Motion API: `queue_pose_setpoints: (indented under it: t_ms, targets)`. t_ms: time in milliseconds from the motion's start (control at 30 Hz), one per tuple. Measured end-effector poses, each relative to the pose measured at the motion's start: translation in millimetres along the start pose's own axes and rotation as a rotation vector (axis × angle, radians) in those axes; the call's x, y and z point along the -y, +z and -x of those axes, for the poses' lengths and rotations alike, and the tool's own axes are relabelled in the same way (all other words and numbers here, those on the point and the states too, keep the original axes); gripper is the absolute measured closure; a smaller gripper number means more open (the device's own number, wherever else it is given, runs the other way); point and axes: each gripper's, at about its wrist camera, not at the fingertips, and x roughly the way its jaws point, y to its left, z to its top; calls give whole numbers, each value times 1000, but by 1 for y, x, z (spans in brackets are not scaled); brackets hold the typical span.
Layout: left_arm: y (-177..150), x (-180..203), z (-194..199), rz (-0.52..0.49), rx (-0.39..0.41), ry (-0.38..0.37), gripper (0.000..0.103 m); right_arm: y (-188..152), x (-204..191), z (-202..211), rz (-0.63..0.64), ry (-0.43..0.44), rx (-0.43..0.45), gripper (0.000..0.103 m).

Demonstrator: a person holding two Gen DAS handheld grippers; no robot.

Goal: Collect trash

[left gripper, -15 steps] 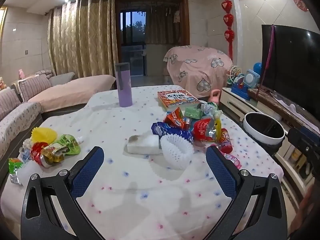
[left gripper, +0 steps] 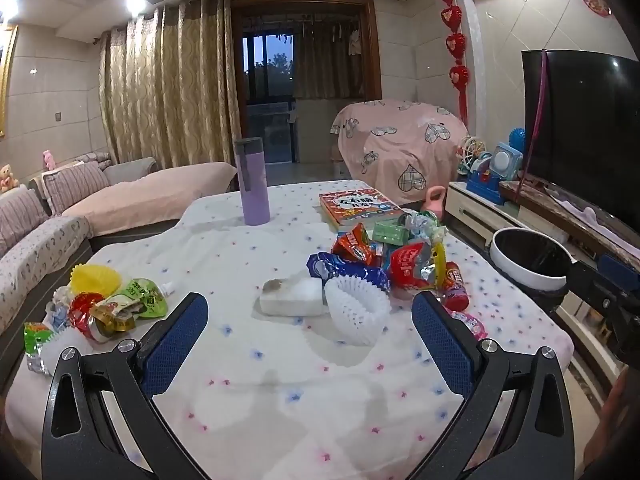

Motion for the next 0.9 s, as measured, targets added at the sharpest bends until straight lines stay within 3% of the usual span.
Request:
queue_pose_setpoints:
  t_ms: [900]
  targets:
    - [-1,-1,-4,14,-15,-4,0,-11,-3,-9,-4,15,-17,0]
